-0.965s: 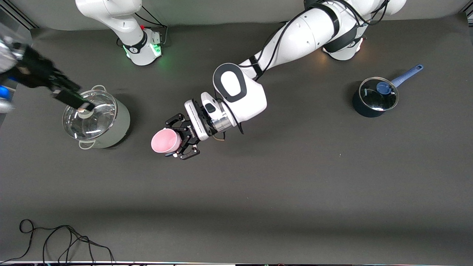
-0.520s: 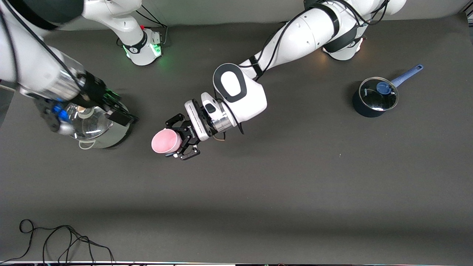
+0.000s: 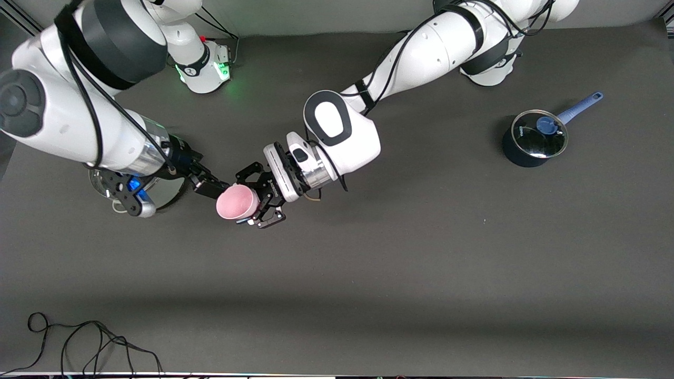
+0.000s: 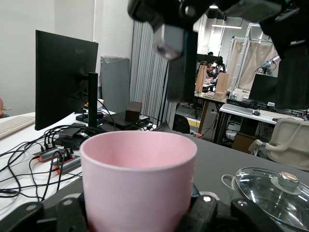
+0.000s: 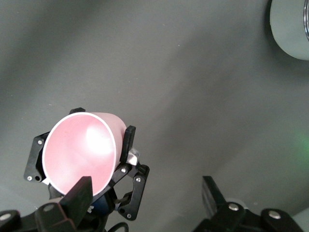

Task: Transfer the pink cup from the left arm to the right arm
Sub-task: 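Reach the right gripper to the pink cup held by the left gripper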

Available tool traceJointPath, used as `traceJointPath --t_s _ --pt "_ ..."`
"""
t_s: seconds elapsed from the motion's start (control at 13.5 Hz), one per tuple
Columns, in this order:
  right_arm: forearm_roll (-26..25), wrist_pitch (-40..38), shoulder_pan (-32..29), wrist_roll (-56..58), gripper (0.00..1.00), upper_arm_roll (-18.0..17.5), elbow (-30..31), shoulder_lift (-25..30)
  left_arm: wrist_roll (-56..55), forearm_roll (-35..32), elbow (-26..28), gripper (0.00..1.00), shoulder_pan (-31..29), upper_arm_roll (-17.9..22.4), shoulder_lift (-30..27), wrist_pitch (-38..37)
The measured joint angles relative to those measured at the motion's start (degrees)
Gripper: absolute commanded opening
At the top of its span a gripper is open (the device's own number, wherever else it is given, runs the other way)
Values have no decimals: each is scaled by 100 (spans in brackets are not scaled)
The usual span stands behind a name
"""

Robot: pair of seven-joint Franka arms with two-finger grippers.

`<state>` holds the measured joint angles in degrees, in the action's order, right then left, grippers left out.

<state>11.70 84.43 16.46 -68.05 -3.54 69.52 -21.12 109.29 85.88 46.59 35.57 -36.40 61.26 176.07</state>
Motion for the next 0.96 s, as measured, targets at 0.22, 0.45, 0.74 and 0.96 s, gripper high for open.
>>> traceJointPath --t_s 0.22,0.45,0.74,0.96 --pt "0 9 16 -4 100 0 -1 -84 -1 0 0 0 0 9 0 1" --pt "0 118 17 -6 99 0 -2 -187 -2 0 0 0 0 32 0 5" --pt "0 292 30 -13 99 0 -2 -287 -2 0 0 0 0 37 0 6" --pt "0 478 31 -27 89 0 -3 -323 -3 0 0 0 0 37 0 6"
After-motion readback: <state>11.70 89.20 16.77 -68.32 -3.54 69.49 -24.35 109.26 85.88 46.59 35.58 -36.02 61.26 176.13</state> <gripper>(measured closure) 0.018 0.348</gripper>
